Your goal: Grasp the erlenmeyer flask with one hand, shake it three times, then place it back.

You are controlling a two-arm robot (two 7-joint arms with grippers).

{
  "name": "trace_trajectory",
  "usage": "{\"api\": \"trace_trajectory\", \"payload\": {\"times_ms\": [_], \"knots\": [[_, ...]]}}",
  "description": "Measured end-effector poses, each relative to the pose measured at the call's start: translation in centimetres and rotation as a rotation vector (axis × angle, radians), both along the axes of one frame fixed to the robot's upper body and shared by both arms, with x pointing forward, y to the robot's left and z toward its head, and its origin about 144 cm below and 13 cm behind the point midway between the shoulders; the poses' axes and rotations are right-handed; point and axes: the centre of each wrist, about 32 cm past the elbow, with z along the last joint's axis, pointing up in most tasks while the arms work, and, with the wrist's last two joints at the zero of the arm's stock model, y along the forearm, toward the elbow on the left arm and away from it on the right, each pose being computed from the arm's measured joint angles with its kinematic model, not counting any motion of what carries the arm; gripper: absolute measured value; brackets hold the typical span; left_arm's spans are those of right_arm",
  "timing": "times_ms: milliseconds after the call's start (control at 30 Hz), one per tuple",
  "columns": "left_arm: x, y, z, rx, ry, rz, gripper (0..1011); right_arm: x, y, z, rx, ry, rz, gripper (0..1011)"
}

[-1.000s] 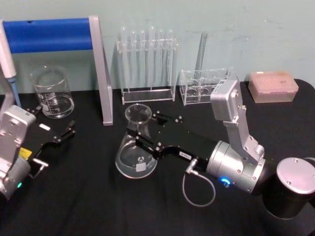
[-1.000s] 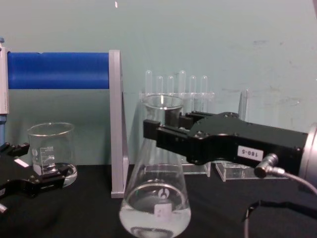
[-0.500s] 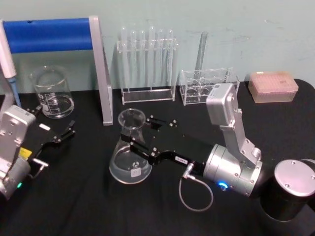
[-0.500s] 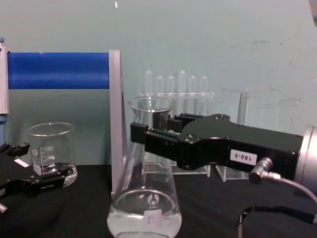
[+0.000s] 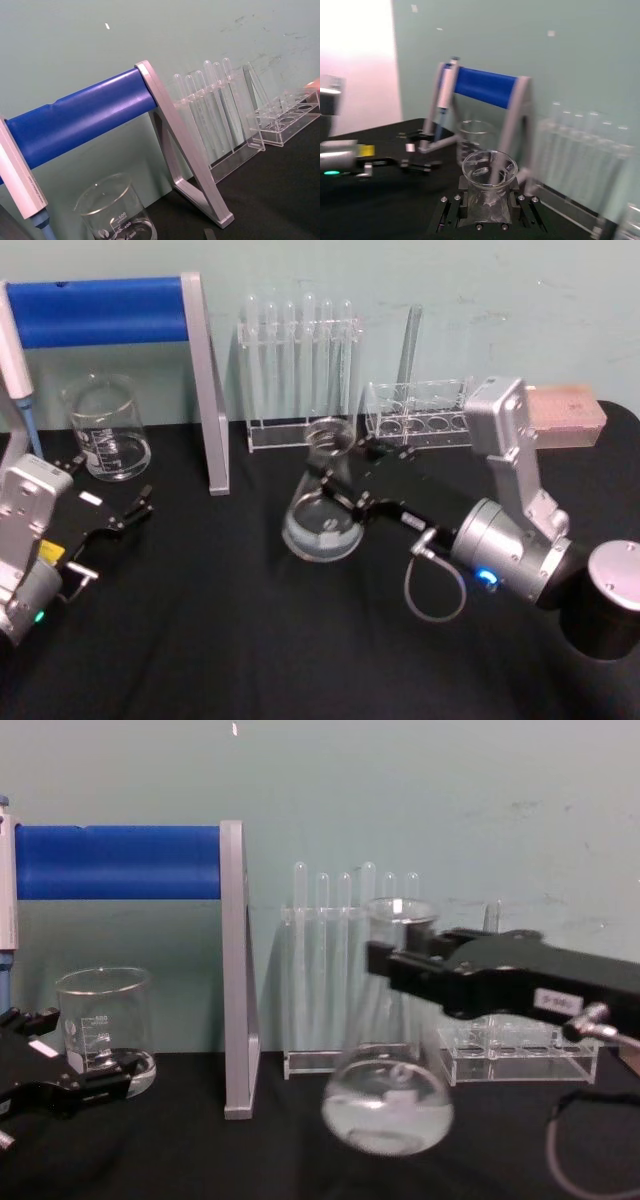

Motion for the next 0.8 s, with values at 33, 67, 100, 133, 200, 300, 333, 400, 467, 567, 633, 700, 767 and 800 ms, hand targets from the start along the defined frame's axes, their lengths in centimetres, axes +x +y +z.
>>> {"api": "trace_trajectory", "payload": {"times_ms": [33,67,100,133,200,300,333,400,467,567,633,700,767,800], "knots": [[0.0,0.0,0.0,0.000,0.000,0.000,1001,0.1,-0.2,0.0,-0.002,-0.002,-0.012,447],[0.0,0.0,0.0,0.000,0.000,0.000,1001,0.2,-0.4,0.0,-0.002,-0.004,-0.025,447],[0.0,0.0,0.0,0.000,0.000,0.000,1001,0.4,-0.9,0.1,-0.003,-0.008,-0.049,447],[0.0,0.0,0.0,0.000,0.000,0.000,1001,0.5,-1.1,0.1,-0.004,-0.011,-0.061,447],[0.0,0.0,0.0,0.000,0.000,0.000,1001,0.8,-1.6,0.1,-0.006,-0.014,-0.088,447],[0.0,0.0,0.0,0.000,0.000,0.000,1001,1.2,-2.7,0.1,-0.009,-0.018,-0.144,447],[0.0,0.0,0.0,0.000,0.000,0.000,1001,1.3,-3.1,0.1,-0.010,-0.020,-0.168,447],[0.0,0.0,0.0,0.000,0.000,0.000,1001,1.6,-3.9,0.2,-0.013,-0.024,-0.206,447],[0.0,0.0,0.0,0.000,0.000,0.000,1001,1.7,-4.4,0.2,-0.014,-0.026,-0.230,447],[0.0,0.0,0.0,0.000,0.000,0.000,1001,1.9,-5.2,0.2,-0.016,-0.029,-0.272,447],[0.0,0.0,0.0,0.000,0.000,0.000,1001,2.0,-5.7,0.2,-0.018,-0.031,-0.297,447],[0.0,0.0,0.0,0.000,0.000,0.000,1001,2.1,-6.1,0.3,-0.018,-0.034,-0.318,447],[0.0,0.0,0.0,0.000,0.000,0.000,1001,2.1,-6.3,0.3,-0.018,-0.034,-0.328,447],[0.0,0.0,0.0,0.000,0.000,0.000,1001,2.1,-6.4,0.3,-0.018,-0.034,-0.332,447]]}}
